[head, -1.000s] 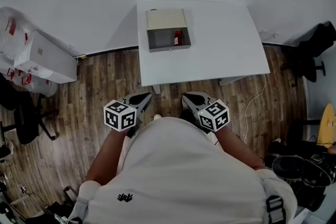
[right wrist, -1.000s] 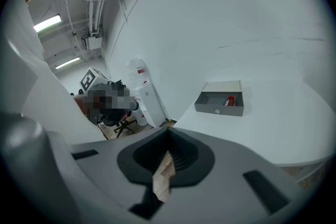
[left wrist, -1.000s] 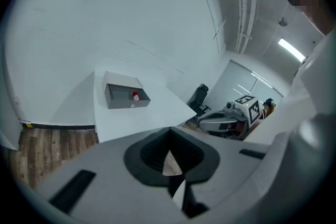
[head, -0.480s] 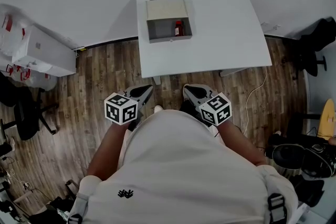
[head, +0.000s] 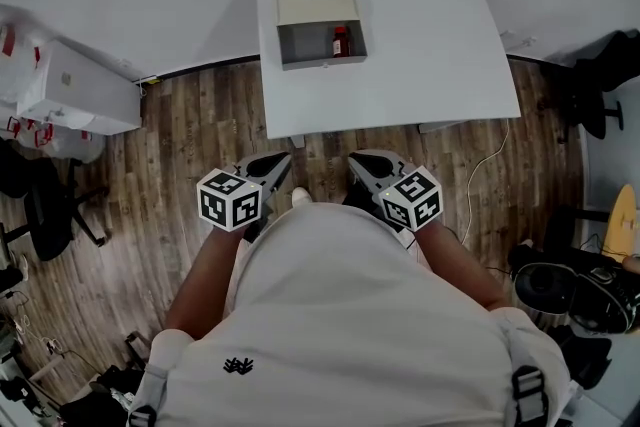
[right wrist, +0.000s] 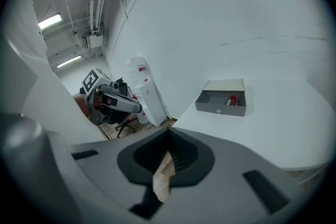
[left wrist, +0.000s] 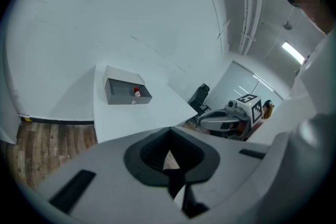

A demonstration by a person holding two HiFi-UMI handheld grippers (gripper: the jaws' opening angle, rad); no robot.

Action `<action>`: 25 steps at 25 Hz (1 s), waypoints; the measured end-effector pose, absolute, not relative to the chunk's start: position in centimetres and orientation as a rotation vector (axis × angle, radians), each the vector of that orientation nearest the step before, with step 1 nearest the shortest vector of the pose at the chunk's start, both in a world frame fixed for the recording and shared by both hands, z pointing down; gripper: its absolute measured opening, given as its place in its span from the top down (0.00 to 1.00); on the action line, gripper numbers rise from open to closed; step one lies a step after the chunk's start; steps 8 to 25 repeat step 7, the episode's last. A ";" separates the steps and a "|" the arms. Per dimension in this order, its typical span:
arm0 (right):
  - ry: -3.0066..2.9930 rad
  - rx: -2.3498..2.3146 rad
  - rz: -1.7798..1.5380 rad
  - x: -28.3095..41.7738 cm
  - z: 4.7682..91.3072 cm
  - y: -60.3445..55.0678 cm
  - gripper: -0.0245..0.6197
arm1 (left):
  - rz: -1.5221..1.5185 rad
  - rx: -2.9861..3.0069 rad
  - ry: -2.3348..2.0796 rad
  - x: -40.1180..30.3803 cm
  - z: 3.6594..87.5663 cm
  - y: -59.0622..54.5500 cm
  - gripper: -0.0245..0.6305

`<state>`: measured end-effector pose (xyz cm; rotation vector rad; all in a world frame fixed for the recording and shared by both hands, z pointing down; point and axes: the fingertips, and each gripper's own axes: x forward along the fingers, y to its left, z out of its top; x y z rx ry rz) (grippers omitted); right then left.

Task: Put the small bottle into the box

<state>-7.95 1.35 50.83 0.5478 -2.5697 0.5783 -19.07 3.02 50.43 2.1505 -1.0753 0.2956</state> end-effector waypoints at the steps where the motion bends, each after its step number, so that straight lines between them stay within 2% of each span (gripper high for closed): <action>1: -2.571 0.551 0.578 -7.9 50.8 1.0 0.95 | 0.298 2.153 -1.072 -18.9 50.4 2.8 0.95; 25: -2.563 0.522 0.600 -8.0 51.0 1.1 0.95 | 0.307 2.137 -1.075 -18.7 50.7 2.2 0.95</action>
